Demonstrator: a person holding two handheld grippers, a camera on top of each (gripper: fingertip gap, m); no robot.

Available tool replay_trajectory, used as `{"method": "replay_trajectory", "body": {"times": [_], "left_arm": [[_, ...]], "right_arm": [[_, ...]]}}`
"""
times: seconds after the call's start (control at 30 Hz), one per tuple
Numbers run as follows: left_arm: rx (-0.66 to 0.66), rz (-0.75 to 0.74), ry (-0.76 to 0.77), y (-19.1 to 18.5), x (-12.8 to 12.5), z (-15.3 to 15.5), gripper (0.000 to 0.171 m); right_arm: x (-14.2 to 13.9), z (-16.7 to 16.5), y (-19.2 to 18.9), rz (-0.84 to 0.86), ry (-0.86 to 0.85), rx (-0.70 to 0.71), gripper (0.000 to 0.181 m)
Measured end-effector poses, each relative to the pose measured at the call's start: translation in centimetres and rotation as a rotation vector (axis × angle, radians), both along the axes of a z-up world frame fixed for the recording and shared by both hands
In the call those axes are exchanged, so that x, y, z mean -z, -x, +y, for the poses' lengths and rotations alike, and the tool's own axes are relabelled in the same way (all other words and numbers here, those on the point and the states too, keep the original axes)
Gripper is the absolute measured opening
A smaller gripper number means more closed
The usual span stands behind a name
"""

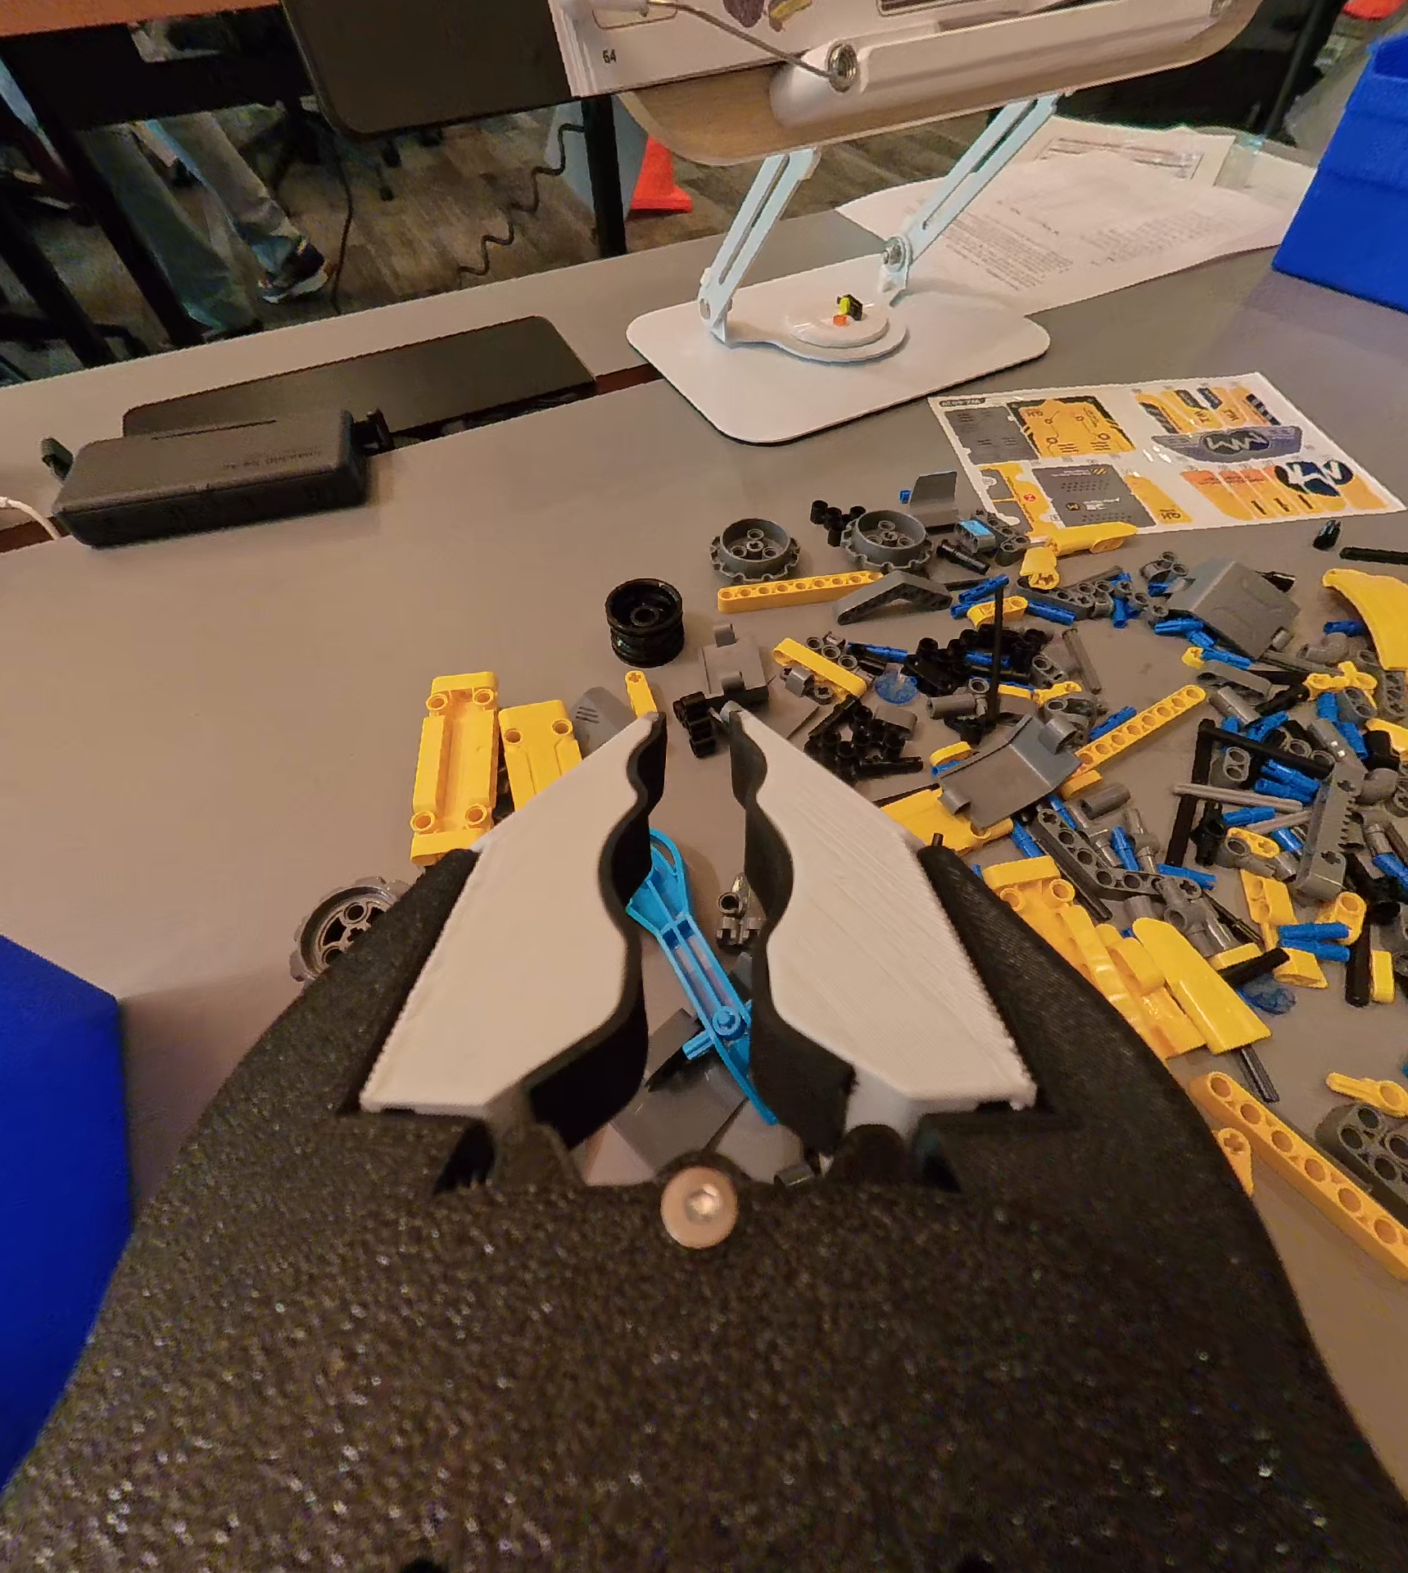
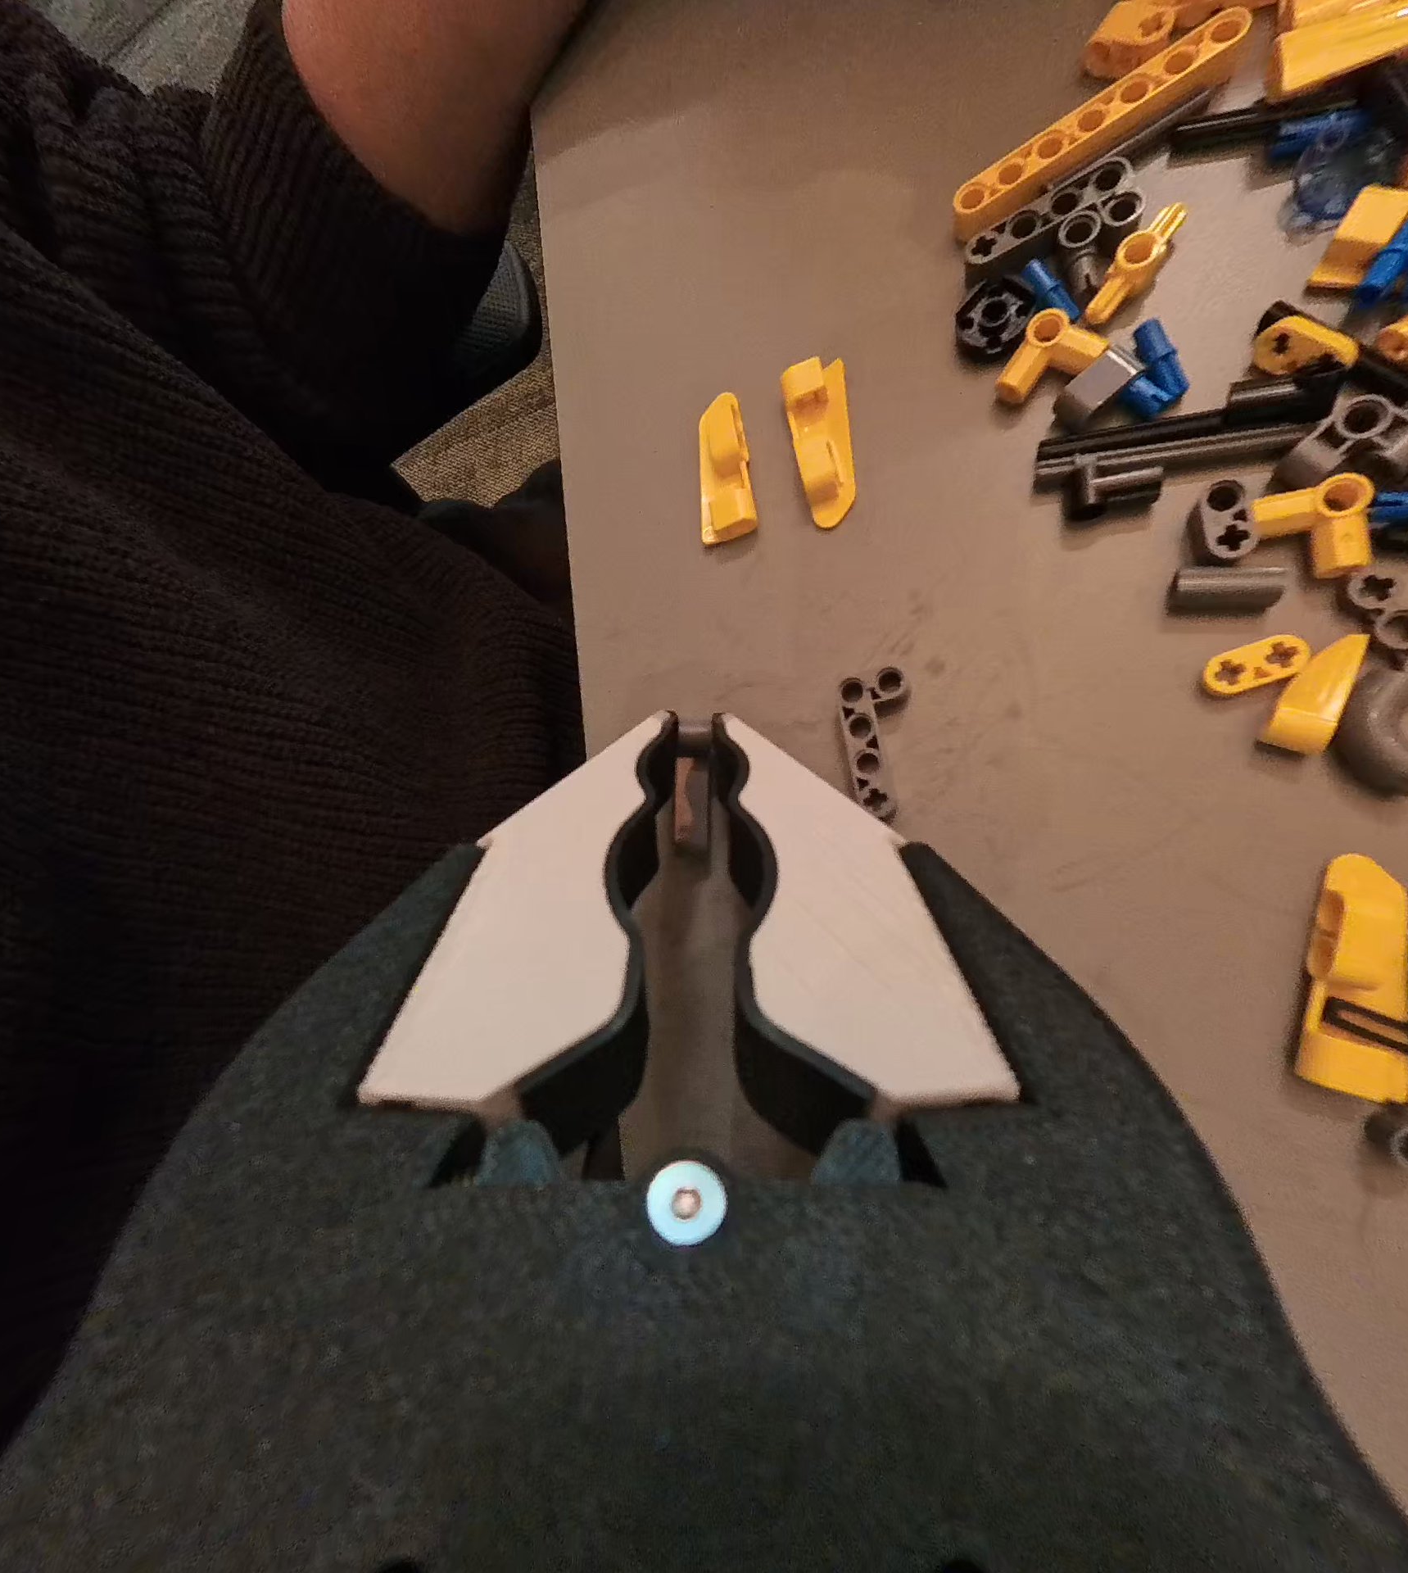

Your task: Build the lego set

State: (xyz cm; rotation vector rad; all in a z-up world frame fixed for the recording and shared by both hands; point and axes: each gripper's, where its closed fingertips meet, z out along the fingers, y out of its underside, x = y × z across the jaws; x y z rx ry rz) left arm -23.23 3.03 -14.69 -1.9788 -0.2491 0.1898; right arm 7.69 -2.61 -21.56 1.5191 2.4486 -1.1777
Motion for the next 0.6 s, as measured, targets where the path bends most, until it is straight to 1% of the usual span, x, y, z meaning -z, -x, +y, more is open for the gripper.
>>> {"method": "replay_trajectory", "body": {"times": [0.23, 0.37, 0.6], "left_arm": [[0.000, -0.001, 0.000, 0.0, 0.0, 0.0, 0.014], [0.001, 0.000, 0.002, 0.0, 0.0, 0.0, 0.014], [0.000, 0.002, 0.005, 0.0, 0.1, 0.0, 0.014]], "right_arm": [[0.1, 0.4, 0.3, -0.006, 0.018, 0.007, 0.011], [0.4, 1.0, 0.3, 0.001, -0.036, -0.006, 0.015], [-1.4, 0.7, 0.2, 0.100, -0.055, -0.048, 0.015]]}}
